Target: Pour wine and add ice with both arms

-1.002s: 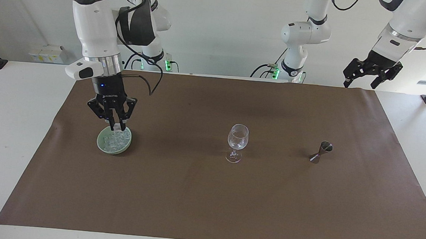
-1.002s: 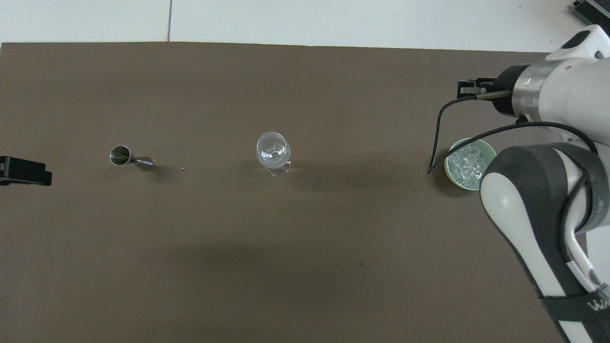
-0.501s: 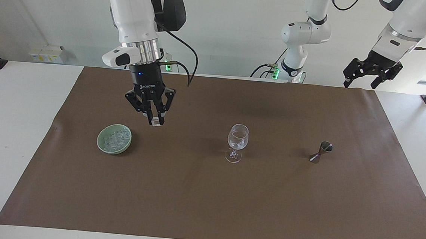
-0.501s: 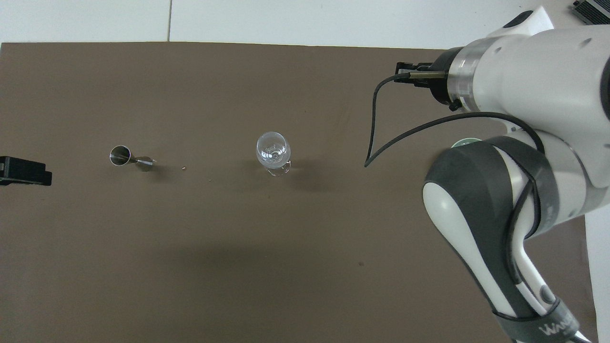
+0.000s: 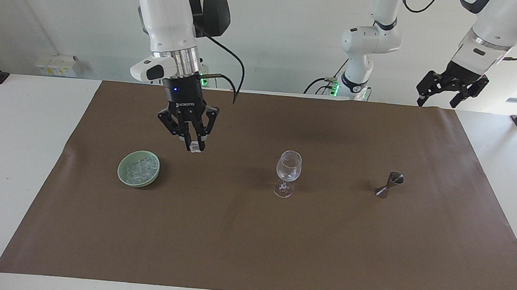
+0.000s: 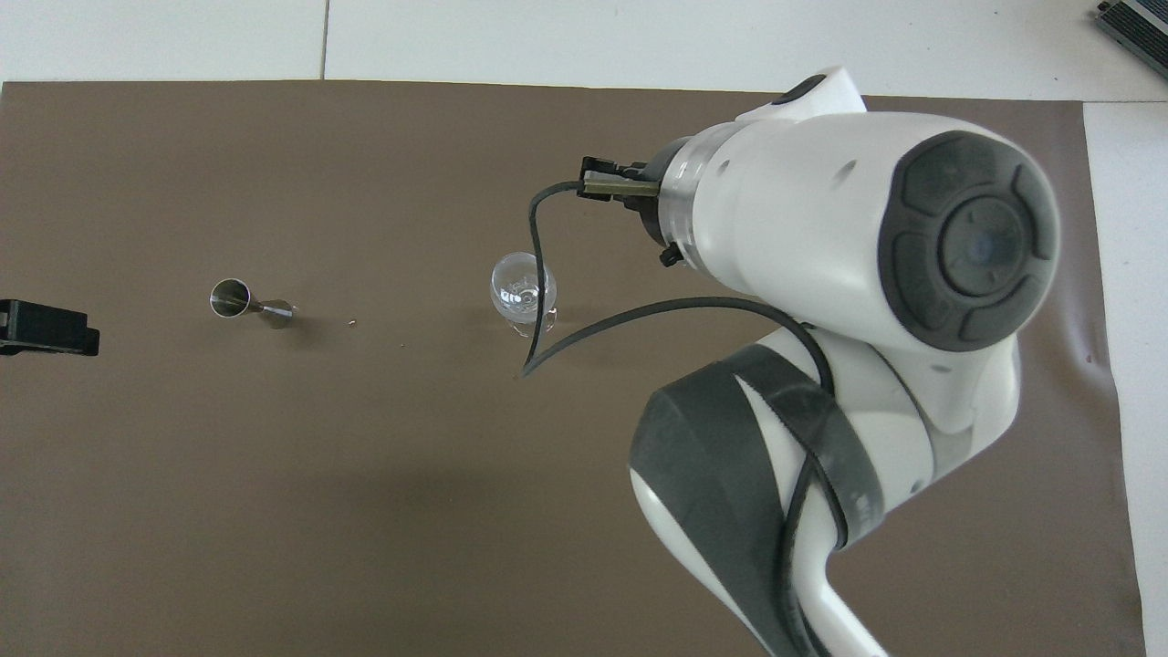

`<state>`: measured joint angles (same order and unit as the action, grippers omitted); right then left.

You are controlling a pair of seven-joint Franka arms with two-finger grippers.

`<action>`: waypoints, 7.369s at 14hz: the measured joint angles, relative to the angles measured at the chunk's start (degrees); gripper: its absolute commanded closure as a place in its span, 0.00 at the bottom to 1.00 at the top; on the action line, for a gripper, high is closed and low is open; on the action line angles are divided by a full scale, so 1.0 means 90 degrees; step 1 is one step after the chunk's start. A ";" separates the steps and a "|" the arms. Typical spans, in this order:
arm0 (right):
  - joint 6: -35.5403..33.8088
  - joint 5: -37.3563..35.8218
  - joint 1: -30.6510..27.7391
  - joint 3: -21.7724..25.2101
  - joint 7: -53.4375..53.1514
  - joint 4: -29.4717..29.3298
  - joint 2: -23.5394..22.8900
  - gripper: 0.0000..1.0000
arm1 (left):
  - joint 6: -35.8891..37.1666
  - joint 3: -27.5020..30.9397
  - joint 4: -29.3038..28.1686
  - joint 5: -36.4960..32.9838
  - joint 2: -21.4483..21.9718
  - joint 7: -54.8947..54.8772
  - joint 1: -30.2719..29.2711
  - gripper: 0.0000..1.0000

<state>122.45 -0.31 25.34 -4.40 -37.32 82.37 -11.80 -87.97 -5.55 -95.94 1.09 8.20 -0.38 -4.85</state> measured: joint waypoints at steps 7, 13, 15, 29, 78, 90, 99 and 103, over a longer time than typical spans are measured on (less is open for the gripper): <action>0.0064 0.0002 0.0311 -0.0008 -0.1154 0.0075 0.0000 1.00 | 0.0000 0.0000 0.0000 0.0000 0.0000 0.0000 0.0000 0.00; 0.1234 0.0002 0.0545 -0.0023 -0.1805 0.1051 0.0103 1.00 | 0.0000 0.0000 0.0000 0.0000 0.0000 0.0000 0.0000 0.00; 0.1524 0.0002 0.0697 -0.0028 -0.2176 0.1153 0.0105 1.00 | 0.0000 0.0000 0.0000 0.0000 0.0000 0.0000 0.0000 0.00; 0.2327 0.0002 0.0799 0.0012 -0.2387 0.1996 0.0169 1.00 | 0.0000 0.0000 0.0000 0.0000 0.0000 0.0000 0.0000 0.00; -0.0181 -0.0241 -0.1483 0.0103 0.1198 0.2588 0.1448 0.00 | 0.0000 0.0000 0.0000 0.0000 0.0000 0.0000 0.0000 0.00; -0.1533 -0.0245 -0.2609 0.0137 0.2561 0.2146 0.1680 0.00 | 0.0000 0.0000 0.0000 0.0000 0.0000 0.0000 0.0000 0.00; -0.2778 -0.0245 -0.2885 0.0144 0.3070 0.0780 0.1446 0.00 | 0.0000 0.0001 0.0000 0.0000 0.0000 0.0000 0.0000 0.00; -0.2813 -0.0121 -0.2886 0.0142 0.3104 0.0894 0.1402 0.00 | 0.0000 0.0001 0.0000 0.0000 0.0000 0.0000 0.0000 0.00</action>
<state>97.13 -1.39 -0.63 -3.12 -9.38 90.41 0.81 -87.97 -5.54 -95.94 1.10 8.20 -0.38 -4.86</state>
